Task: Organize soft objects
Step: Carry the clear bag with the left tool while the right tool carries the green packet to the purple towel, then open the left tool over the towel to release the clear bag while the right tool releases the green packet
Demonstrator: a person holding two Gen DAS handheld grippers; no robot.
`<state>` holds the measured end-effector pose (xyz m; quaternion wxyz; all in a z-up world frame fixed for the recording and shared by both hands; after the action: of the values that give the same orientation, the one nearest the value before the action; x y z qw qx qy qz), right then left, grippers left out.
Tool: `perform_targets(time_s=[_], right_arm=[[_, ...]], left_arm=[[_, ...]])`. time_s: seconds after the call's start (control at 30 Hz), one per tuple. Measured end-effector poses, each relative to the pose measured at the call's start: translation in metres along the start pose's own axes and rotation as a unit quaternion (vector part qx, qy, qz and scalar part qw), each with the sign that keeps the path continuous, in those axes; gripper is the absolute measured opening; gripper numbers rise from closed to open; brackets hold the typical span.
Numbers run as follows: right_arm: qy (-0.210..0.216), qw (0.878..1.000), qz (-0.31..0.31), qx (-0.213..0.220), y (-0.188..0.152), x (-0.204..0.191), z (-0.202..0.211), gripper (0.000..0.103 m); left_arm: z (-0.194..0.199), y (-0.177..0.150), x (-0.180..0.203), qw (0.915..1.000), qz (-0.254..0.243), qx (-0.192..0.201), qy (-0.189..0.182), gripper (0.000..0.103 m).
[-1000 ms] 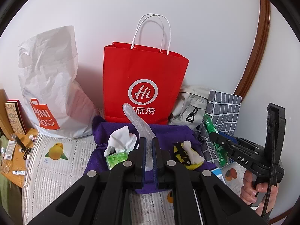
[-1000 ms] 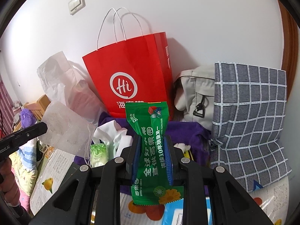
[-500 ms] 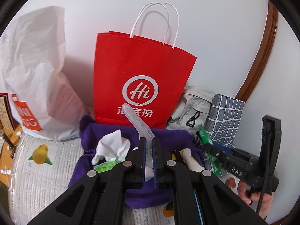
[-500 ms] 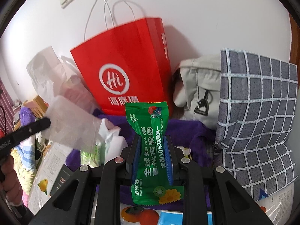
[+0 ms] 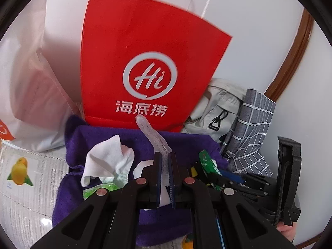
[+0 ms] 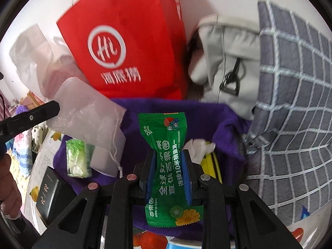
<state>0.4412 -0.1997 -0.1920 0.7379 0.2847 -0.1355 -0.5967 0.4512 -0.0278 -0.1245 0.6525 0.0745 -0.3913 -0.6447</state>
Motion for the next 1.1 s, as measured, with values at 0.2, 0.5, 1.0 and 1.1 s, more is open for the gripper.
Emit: perform_targets(time_s=[0.2,0.5,1.0,1.1], right_arm=[[-0.003,1.000,-0.011,-0.016,-0.005,0.005,-0.014,0.025],[0.000,1.000,-0.008,-0.019,-0.005,0.000,-0.030,0.029],[-0.025,1.000,0.013,0.000,-0.001,-0.013,-0.025,0.056],[-0.024,1.000,0.009,0.005,0.001,-0.012,-0.016,0.056]], left_arm=[[-0.026,-0.008,-0.014,0.9993,0.005,-0.034,0.014,0.007],[-0.036,-0.012,-0.022,0.9976,0.008,-0.058,0.037,0.008],[-0.026,-0.009,-0.032,0.9925,-0.002,-0.068,0.101,0.049],[-0.017,-0.005,-0.034,0.9931,0.002,-0.062,0.100,0.050]])
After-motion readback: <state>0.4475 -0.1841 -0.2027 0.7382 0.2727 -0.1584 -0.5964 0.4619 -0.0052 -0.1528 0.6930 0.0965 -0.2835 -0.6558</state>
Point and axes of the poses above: each gripper's, at about its wrist camera, not at the fingertips, and z roughly against the way its jaws point, x to its right, y to its top, the point moved 5 cm from there along -z, roughly the way its jaws point, and after that the axes turned 7 degrees about z, right-handed, at the moved point
